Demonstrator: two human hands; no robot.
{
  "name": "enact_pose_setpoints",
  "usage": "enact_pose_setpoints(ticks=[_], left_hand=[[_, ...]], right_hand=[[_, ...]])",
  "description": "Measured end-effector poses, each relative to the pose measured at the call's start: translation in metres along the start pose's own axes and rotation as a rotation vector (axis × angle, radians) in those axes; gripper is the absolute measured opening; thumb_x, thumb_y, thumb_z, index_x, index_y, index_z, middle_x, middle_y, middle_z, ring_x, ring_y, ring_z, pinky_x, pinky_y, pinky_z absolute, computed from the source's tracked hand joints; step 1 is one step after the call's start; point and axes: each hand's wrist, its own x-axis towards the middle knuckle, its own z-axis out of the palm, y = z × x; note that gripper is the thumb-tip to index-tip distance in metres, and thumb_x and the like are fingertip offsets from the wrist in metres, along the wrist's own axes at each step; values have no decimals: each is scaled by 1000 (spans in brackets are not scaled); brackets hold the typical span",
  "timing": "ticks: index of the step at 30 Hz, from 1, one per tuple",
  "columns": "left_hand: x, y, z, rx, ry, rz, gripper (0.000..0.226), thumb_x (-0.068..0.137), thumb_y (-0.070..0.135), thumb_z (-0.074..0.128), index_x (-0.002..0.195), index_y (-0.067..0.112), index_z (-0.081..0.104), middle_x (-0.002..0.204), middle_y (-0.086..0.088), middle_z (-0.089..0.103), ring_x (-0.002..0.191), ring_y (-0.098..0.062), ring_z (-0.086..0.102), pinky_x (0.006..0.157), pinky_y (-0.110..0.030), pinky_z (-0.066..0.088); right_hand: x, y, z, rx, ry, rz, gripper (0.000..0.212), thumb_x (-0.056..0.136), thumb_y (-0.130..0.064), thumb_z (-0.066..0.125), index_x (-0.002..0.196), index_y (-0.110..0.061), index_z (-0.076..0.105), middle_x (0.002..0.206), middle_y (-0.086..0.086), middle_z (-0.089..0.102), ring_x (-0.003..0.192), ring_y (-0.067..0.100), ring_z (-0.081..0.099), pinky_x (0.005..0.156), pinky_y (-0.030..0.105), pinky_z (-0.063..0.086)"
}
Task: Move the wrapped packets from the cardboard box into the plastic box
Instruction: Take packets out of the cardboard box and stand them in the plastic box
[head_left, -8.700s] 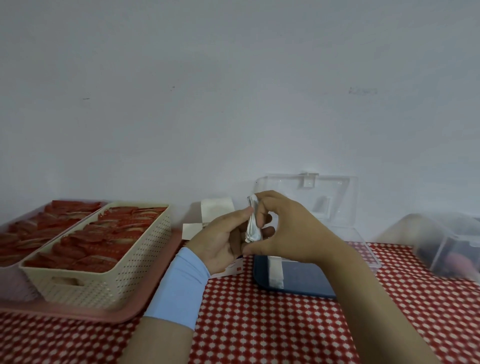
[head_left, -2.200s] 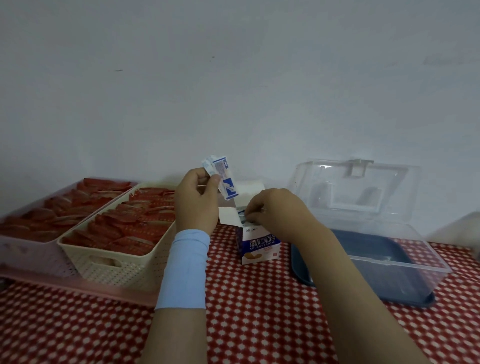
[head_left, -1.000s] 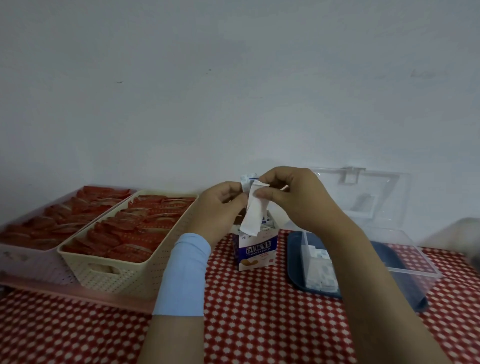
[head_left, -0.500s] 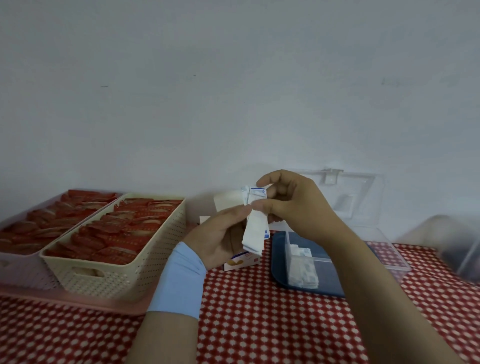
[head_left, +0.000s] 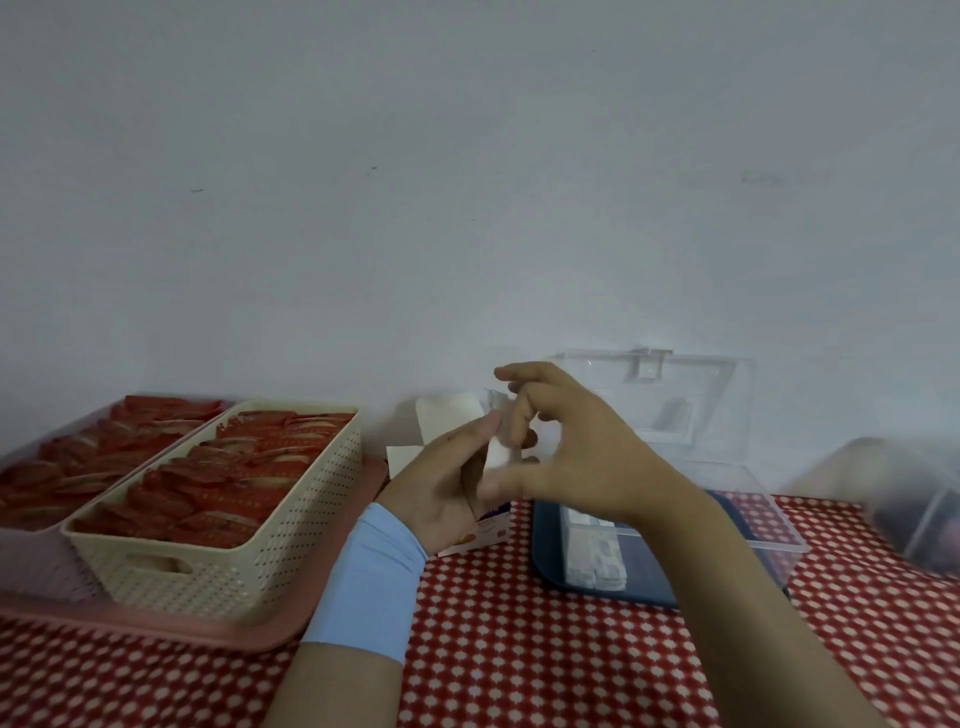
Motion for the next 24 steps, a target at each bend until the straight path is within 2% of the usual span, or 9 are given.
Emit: enact_pose_setpoints(ticks=[3,7,9,12,14,16,18,21,24], left_hand=[[2,-3,-4,3,27,-24,44,95,33,57,126,0,61,118,-18,63,112,-30,60,89,-41,54],[-1,-2,-5,10,-37,-37,28,87,30,58,96,12,77,97,-10,72,83,-20,70,67,-32,56],[-3,-3,-6,-3,-48,-45,25,86,28,58,90,15,79,92,-9,73,80,-18,70,63,-31,57],[-3,-3,-7,-23,-54,-22,27,88,26,58,99,7,74,99,-12,72,90,-22,71,73,-36,57],[-4,-3,-7,-28,-55,-13,28,87,23,58,101,3,70,97,-15,72,87,-24,72,70,-35,60],[-5,-3,-8,-28,-58,-13,27,86,21,59,101,3,73,96,-17,72,84,-24,73,67,-34,61],[-7,-2,-9,-20,-78,-24,31,87,21,65,110,0,70,101,-19,70,85,-25,72,66,-34,61],[-9,1,-11,-43,-152,-49,60,76,24,84,123,-4,59,101,-22,68,78,-29,71,61,-35,60],[-9,1,-13,-20,-196,-51,60,67,28,90,117,4,67,101,-20,70,76,-29,72,63,-35,61]], right_hand=[[1,0,2,-144,-81,-13,48,51,-43,94,77,-29,56,144,-29,37,123,-20,39,86,8,42],[1,4,2,-74,-71,0,43,56,-29,95,72,-23,56,129,-21,54,118,-13,50,84,14,49],[0,4,3,-46,-66,-19,41,56,-25,95,71,-21,56,125,-20,55,115,-10,53,77,17,52],[0,3,4,-45,-67,-37,40,57,-29,94,74,-22,58,137,-25,46,122,-10,49,79,19,54],[0,3,3,-46,-81,-20,41,56,-32,94,75,-24,58,140,-28,42,124,-10,48,81,19,54],[-1,3,1,-4,-110,-6,41,56,-30,95,72,-23,57,131,-24,52,118,-7,54,84,23,54],[-2,4,-2,70,-128,-11,39,58,-26,93,72,-18,58,120,-15,61,114,-4,58,91,30,54],[0,5,-6,399,-57,3,30,77,-28,78,97,-9,66,116,4,67,104,7,65,89,30,55],[4,7,-7,467,60,108,34,94,-9,66,127,-16,62,103,6,72,92,13,69,87,27,56]])
